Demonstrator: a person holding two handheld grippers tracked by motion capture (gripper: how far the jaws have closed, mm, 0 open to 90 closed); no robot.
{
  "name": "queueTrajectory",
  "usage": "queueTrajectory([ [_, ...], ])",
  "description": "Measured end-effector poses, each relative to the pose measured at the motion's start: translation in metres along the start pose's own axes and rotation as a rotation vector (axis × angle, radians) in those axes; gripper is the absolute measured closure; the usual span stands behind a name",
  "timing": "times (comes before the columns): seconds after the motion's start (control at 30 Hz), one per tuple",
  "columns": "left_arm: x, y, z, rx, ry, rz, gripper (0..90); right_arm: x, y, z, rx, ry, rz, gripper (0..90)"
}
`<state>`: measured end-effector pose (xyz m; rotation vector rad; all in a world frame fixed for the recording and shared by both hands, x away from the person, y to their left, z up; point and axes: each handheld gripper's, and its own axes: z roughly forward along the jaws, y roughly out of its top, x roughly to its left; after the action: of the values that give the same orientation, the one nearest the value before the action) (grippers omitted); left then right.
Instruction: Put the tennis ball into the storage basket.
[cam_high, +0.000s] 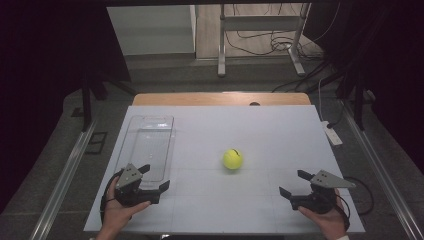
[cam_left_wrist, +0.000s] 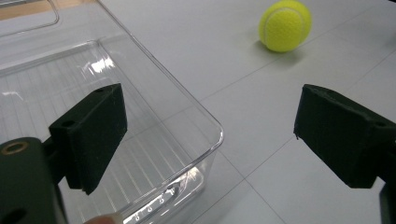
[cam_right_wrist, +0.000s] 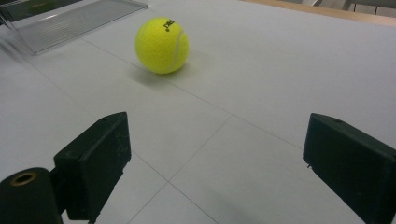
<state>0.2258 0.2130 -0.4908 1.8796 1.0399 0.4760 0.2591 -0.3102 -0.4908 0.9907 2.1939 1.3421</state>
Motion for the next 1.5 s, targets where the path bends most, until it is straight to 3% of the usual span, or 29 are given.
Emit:
queueTrajectory([
  [0.57,-0.004,0.017,-0.003,0.02,-0.035,-0.003,9.8,-0.001,0.0,0.002,0.002,0.007,0.001,7.9],
  [0.83,-0.008,0.029,0.004,0.044,-0.055,0.007,10.0,-0.002,0.0,0.003,-0.002,0.014,0.0,7.9],
  [1.5,-0.01,0.041,0.011,0.085,-0.094,0.023,10.5,-0.001,-0.001,0.006,0.01,0.021,-0.009,7.9],
])
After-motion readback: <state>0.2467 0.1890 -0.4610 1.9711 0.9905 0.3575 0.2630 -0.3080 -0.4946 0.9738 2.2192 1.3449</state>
